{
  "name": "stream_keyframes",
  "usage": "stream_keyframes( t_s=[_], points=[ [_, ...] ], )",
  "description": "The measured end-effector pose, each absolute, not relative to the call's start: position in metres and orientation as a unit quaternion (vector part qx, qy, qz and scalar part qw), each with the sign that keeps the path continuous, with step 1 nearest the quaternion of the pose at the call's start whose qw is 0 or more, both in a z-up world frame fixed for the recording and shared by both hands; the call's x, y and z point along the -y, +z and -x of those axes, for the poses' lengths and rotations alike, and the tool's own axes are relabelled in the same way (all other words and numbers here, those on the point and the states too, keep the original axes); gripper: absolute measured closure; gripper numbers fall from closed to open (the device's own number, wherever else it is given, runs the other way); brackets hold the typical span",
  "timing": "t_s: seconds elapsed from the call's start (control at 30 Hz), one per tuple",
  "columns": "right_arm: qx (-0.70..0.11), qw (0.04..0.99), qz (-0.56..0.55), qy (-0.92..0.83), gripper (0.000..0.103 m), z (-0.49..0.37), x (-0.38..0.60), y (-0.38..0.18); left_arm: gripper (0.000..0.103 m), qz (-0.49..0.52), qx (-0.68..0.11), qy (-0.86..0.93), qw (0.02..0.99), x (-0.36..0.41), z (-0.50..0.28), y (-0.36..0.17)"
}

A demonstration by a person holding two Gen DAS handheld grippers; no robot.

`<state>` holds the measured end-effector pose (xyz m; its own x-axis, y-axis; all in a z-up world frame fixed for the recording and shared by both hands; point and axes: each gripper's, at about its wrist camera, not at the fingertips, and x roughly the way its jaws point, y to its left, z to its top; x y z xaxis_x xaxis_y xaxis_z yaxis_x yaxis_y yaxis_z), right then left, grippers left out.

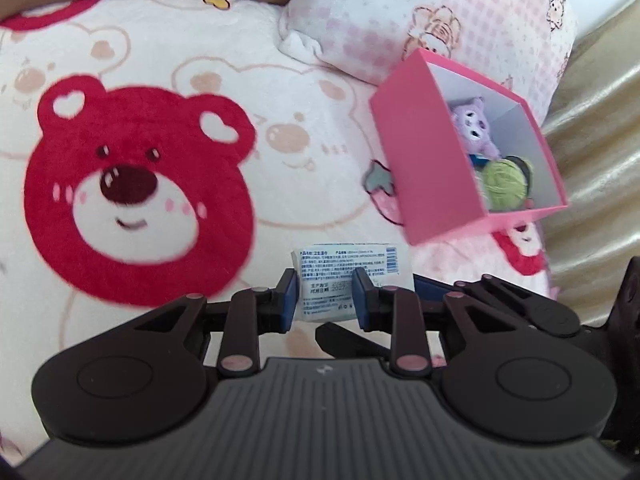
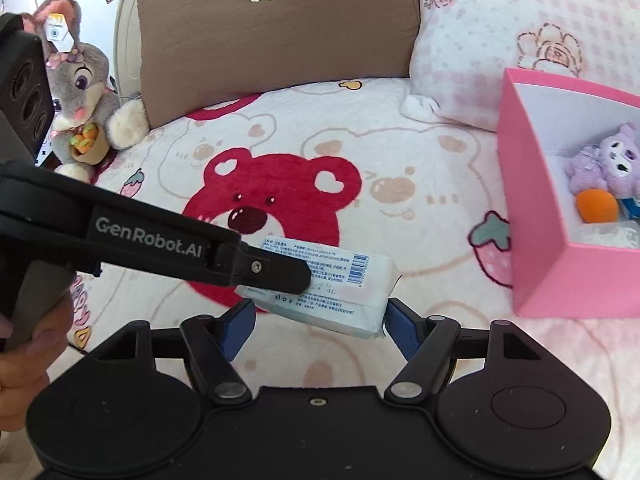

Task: Organize objects
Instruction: 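Lift the soap bar off the blanket with the left gripper, then carry the soap bar over the pink box and lower it inside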

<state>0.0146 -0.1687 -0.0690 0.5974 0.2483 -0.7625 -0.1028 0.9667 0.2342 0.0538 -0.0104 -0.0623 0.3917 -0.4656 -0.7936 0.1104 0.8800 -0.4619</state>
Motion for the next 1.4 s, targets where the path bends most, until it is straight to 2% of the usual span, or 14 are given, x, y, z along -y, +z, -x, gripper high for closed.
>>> stream_keyframes(
  t_s=[0.43,0.97,1.4],
  points=[
    [-0.434,0.89,-0.094,0.101,0.027,0.032,0.2,-0.025,0.077,0.12,-0.51,-0.209,0.825,0.055,-0.013,-0.01],
    [-0.414,0.903,-0.074,0.085,0.027,0.051,0.234,0.014,0.077,0.056,-0.478,-0.243,0.842,0.107,-0.004,0.035],
    [-0.381,0.921,-0.058,0.057,0.026,0.052,0.275,0.038,0.077,0.075,-0.455,-0.278,0.843,0.143,-0.024,0.052]
  ],
)
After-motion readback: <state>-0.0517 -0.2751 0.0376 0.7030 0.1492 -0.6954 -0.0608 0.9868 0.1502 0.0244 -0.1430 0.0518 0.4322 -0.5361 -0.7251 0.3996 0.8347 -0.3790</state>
